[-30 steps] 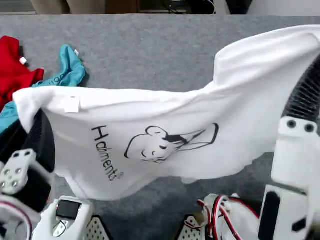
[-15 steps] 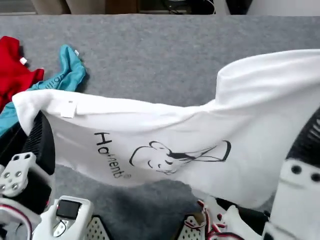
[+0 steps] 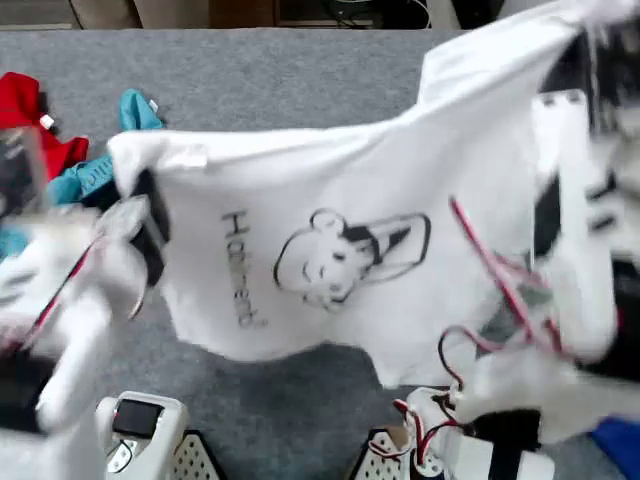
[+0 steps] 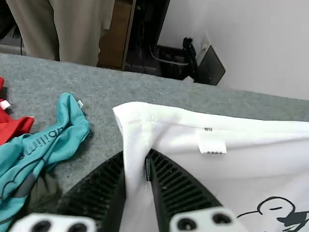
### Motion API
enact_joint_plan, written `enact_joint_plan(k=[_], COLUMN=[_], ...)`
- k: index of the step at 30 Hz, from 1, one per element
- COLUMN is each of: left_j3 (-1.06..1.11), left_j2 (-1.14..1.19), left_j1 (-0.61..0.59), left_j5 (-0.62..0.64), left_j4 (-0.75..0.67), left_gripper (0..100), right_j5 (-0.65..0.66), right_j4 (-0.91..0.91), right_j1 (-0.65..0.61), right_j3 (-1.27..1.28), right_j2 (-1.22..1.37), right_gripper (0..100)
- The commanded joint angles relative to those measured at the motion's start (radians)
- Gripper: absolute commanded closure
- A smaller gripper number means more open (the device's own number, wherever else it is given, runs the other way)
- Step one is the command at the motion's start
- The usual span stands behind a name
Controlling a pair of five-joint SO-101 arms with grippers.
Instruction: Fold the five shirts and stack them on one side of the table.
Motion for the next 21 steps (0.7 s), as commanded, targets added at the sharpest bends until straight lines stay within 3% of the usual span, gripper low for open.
enact_joint_plan(k=[1, 12, 16, 21], left_j3=[0.258, 0.761, 0.767, 0.601], left_j2=[0.001, 0.154, 0.338, 0.624], left_j1=[0.0, -0.115, -0.115, -0.117], left_j5=[0.002, 0.002, 0.0, 0.002], left_j4=[-0.318, -1.346, -1.505, -1.553], left_gripper=[98, 98, 98, 98], right_j5=[-0.003, -0.048, -0.048, -0.048], right_j4=[-0.109, -0.628, -0.836, -1.003], right_j1=[-0.018, -0.058, -0.068, -0.087], right_j3=[0.137, 0.751, 0.958, 1.122], right_j2=[0.03, 0.136, 0.154, 0.159], right_gripper=[99.4, 99.4, 99.4, 99.4])
